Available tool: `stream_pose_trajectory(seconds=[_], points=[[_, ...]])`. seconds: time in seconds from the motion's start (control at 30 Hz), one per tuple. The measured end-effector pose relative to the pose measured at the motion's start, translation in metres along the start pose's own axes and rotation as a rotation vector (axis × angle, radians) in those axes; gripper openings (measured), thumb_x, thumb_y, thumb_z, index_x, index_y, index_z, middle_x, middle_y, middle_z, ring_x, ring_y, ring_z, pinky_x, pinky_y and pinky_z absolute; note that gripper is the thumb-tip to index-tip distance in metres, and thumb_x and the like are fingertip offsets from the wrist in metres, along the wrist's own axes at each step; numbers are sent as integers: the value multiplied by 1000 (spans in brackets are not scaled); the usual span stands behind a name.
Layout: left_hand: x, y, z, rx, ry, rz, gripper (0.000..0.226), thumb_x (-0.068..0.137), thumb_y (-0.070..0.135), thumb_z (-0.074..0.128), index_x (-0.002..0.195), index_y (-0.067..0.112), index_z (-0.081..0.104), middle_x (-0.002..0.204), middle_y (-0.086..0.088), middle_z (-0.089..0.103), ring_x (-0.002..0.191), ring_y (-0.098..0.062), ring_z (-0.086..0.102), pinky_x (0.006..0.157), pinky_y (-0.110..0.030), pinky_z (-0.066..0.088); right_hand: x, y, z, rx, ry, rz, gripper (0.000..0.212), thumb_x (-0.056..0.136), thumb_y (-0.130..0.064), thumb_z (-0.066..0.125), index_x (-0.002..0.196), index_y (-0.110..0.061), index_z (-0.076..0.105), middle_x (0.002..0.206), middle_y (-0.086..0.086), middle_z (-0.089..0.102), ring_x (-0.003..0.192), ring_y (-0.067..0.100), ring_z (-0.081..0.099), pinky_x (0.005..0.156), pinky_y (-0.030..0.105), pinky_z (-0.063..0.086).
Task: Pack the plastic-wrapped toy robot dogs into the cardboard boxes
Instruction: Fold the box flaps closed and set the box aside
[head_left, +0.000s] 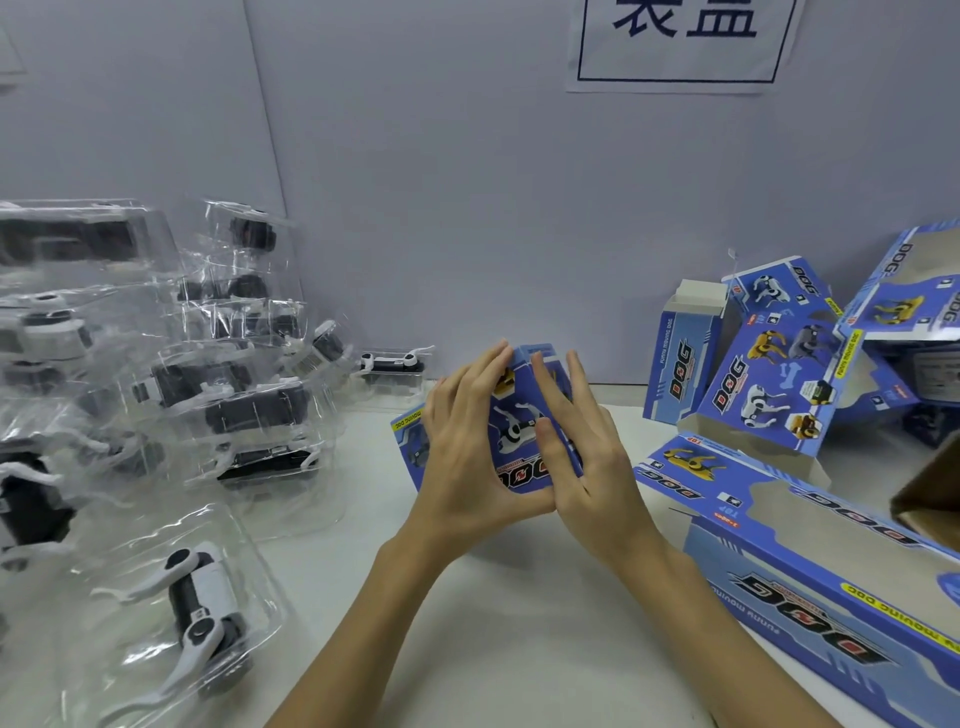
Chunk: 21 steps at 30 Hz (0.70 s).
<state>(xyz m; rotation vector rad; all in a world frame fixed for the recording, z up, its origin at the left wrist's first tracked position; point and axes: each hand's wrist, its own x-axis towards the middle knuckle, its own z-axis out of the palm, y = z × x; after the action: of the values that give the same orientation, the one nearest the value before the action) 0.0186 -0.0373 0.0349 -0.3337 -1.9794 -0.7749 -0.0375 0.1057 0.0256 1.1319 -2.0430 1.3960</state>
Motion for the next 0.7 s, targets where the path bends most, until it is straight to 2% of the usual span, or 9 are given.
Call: stream_pose_trajectory(seconds=[0.13,0.2,0.27,0.33,0.4,0.47,0.53,0.63,0.7], points=[[3,-2,6,29,-62,9,108,70,40,94,156,7,38,166,-4,34,156,-24,27,122,-64,23,0,8,-5,18,-48,63,58,104,-55,39,157,-61,16,172,-18,8,151,10,30,100,40,59],[4,-5,12,48,-133,16,106,78,44,86,161,10,30,171,0,25,161,-24,13,125,-65,13,2,12,-9,109,-30,95,60,104,-52,45,158,-58,19,172,-15,14,150,1,31,98,33,60],[2,-13,13,202,-215,51,107,82,60,75,165,18,23,174,6,16,162,-23,6,124,-69,7,6,15,-12,197,71,154,57,107,-42,49,157,-56,26,168,-8,26,146,0,38,93,26,60],[-4,-27,8,473,-321,39,113,77,78,68,166,35,15,175,10,5,162,-25,1,119,-74,13,11,19,-16,180,145,228,51,108,-40,47,154,-58,33,163,-8,35,147,2,38,100,21,53],[-9,-40,-1,463,-364,-101,113,70,78,76,163,45,20,174,11,7,161,-22,5,116,-65,26,13,26,-22,177,184,295,42,110,-37,46,150,-51,45,154,-13,46,143,-4,40,112,25,43],[-10,-48,-10,196,-274,-220,101,66,61,92,153,39,45,166,9,29,156,-11,24,117,-41,37,14,32,-28,248,182,373,35,111,-44,41,142,-42,57,143,-14,59,135,4,53,114,42,46],[-10,-52,-14,-5,-143,-283,76,65,45,97,133,29,65,146,13,55,137,2,49,106,-21,46,15,33,-31,348,133,436,44,109,-56,30,140,-42,59,139,-8,65,125,14,63,104,48,54],[-5,-48,-18,-213,53,-481,68,63,48,94,123,30,67,115,18,71,105,-3,68,80,-17,57,16,34,-37,408,104,457,44,111,-44,32,149,-35,53,139,8,61,91,17,72,69,37,63],[-2,-47,-18,-341,196,-617,70,65,47,96,125,29,65,112,15,74,101,-4,72,75,-18,59,14,33,-38,396,50,440,47,110,-40,41,156,-30,44,139,12,57,77,19,64,63,38,59]])
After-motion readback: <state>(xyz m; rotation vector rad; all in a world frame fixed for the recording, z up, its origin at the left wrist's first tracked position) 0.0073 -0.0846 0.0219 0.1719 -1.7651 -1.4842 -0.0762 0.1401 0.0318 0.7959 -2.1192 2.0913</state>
